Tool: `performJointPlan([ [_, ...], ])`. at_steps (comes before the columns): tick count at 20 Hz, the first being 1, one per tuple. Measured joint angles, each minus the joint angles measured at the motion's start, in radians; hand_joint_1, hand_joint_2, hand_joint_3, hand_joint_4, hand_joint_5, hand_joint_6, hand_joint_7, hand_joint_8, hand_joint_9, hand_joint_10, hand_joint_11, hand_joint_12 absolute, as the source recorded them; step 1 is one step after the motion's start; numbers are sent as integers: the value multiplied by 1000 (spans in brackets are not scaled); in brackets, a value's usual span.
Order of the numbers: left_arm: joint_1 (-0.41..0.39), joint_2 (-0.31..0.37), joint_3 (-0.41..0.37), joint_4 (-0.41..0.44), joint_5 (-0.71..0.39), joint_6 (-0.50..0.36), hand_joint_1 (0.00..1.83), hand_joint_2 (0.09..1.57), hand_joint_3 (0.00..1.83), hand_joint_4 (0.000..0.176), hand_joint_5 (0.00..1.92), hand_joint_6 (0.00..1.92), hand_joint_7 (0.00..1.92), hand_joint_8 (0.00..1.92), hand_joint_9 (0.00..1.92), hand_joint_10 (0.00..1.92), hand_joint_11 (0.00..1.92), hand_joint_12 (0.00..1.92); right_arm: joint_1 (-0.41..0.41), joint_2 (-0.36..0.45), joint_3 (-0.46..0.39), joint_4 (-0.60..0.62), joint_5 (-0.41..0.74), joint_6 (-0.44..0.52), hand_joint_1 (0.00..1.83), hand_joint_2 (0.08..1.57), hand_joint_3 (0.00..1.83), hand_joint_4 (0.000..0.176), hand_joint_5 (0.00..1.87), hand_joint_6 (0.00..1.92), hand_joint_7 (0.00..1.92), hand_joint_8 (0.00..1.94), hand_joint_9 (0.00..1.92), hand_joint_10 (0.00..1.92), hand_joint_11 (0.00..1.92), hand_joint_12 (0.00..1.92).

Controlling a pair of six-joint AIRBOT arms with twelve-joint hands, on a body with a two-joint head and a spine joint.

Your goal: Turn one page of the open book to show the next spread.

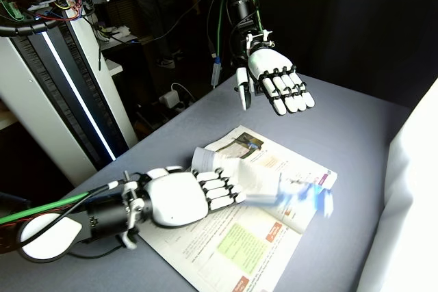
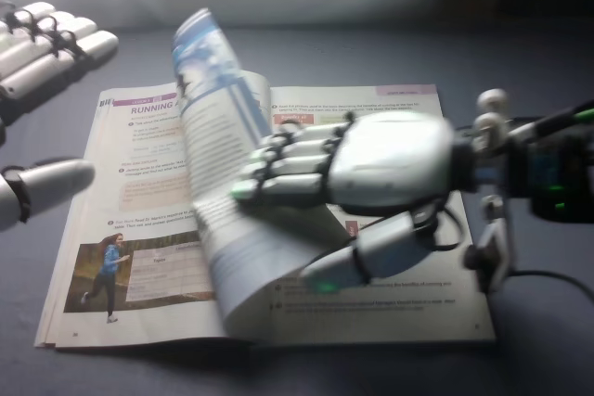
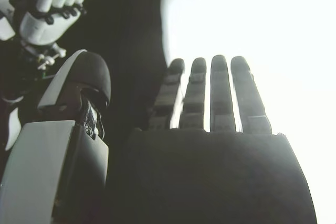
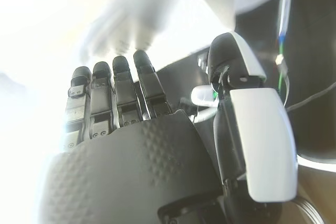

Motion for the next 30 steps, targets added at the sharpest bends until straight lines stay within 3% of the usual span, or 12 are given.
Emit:
performJointPlan([
  [2, 0, 9, -7, -19, -21, 9, 0, 1448, 15, 26, 1, 0, 0, 0, 0, 0, 0, 0, 19, -21, 0, -10, 28, -3, 0, 1222, 0, 0, 129, 9, 34, 0, 4, 0, 2, 2],
  [5, 5, 14, -10, -41, -66, 21, 0, 1457, 15, 3, 20, 8, 0, 0, 0, 0, 0, 0, 64, -29, 9, 3, 61, -20, 0, 1220, 0, 0, 40, 0, 0, 0, 0, 0, 0, 0],
  [11, 20, 44, -23, -61, -127, 39, 0, 1421, 0, 1, 41, 13, 0, 0, 0, 0, 0, 0, 121, -48, -19, -37, 124, -27, 0, 1210, 0, 0, 22, 0, 0, 0, 0, 0, 0, 0],
  [13, 30, 51, -28, -94, -158, 53, 0, 1408, 0, 32, 5, 0, 0, 0, 0, 0, 0, 0, 152, -28, -47, -47, 185, -25, 0, 1209, 0, 0, 58, 15, 2, 0, 0, 0, 0, 0],
  [21, 64, 73, -47, -150, -230, 74, 0, 1391, 0, 48, 0, 0, 0, 0, 0, 0, 0, 0, 190, 16, -106, -68, 302, -30, 0, 1238, 8, 2, 10, 0, 10, 0, 1, 0, 0, 0],
  [23, 70, 75, -47, -151, -234, 75, 0, 1372, 0, 70, 14, 6, 0, 0, 0, 0, 0, 0, 196, 17, -116, -44, 317, -79, 0, 1225, 2, 5, 0, 0, 0, 0, 20, 8, 0, 0],
  [24, 70, 75, -47, -149, -232, 75, 0, 1365, 16, 43, 134, 14, 51, 0, 25, 4, 0, 310, 197, 16, -120, -35, 317, -103, 0, 1235, 6, 5, 0, 0, 0, 0, 21, 8, 0, 0],
  [25, 70, 75, -47, -147, -233, 75, 0, 1345, 8, 52, 235, 35, 135, 13, 117, 40, 0, 827, 197, 14, -121, -19, 327, -120, 0, 1227, 2, 5, 0, 0, 0, 0, 21, 8, 0, 0],
  [26, 70, 75, -47, -147, -235, 75, 0, 1371, 9, 94, 156, 30, 46, 2, 26, 20, 0, 469, 197, 16, -122, -7, 336, -127, 0, 1225, 1, 5, 0, 0, 0, 0, 21, 8, 0, 0],
  [27, 70, 75, -47, -146, -232, 75, 0, 1417, 15, 98, 156, 30, 66, 10, 52, 31, 0, 489, 198, 26, -132, 8, 346, -128, 0, 1235, 6, 5, 0, 0, 0, 0, 22, 8, 0, 0],
  [29, 69, 75, -47, -146, -233, 75, 131, 1462, 2, 0, 263, 33, 197, 12, 145, 42, 0, 693, 208, 62, -159, 13, 372, -135, 0, 1235, 5, 5, 0, 0, 0, 0, 22, 7, 0, 0],
  [30, 70, 74, -47, -146, -233, 75, 131, 1462, 2, 0, 263, 33, 197, 12, 145, 42, 0, 693, 208, 77, -171, 16, 383, -141, 0, 1235, 5, 5, 0, 0, 0, 0, 22, 7, 0, 0],
])
